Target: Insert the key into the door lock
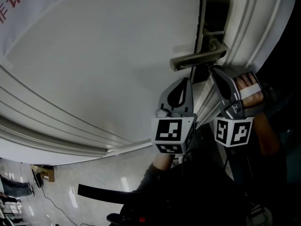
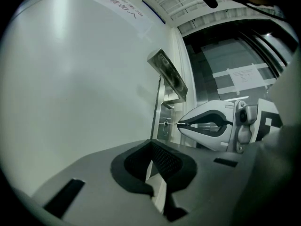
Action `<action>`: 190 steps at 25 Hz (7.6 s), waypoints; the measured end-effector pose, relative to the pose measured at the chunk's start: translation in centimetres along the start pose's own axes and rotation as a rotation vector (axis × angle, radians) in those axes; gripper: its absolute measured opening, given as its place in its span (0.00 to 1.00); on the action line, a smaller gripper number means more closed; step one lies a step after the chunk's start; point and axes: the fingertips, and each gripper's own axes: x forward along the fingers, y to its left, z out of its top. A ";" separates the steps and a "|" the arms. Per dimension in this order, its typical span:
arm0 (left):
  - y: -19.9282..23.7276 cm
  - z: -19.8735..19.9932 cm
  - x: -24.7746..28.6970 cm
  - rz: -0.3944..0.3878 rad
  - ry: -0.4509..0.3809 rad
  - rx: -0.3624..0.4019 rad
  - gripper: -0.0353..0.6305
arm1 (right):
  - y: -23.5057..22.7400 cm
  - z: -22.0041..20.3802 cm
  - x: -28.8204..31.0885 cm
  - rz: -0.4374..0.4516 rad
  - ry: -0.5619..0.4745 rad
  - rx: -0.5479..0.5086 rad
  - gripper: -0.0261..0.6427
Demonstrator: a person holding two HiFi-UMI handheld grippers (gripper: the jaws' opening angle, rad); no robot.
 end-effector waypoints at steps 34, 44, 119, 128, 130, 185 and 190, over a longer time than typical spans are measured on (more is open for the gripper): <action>0.1 1.2 -0.3 -0.012 -0.027 0.003 0.05 | -0.1 0.1 0.2 0.011 0.010 -0.003 0.06; 0.4 1.0 -0.3 -0.013 -0.022 -0.005 0.05 | 0.0 0.1 0.2 0.010 0.014 -0.002 0.06; -0.6 -0.1 0.3 -0.041 -0.012 -0.075 0.05 | -0.1 0.0 0.4 0.009 0.070 -0.023 0.06; -0.4 0.0 0.4 -0.028 -0.008 -0.071 0.05 | -0.1 0.0 0.4 -0.007 0.092 -0.019 0.06; -0.5 -0.1 0.5 -0.037 -0.016 -0.068 0.05 | -0.1 -0.1 0.4 -0.007 0.095 -0.022 0.06; 0.1 0.1 0.3 -0.038 -0.016 -0.074 0.05 | -0.1 0.1 0.8 0.000 0.103 -0.038 0.06; -0.1 0.1 0.3 -0.048 -0.024 -0.057 0.05 | -0.2 0.1 0.7 -0.002 0.106 -0.039 0.06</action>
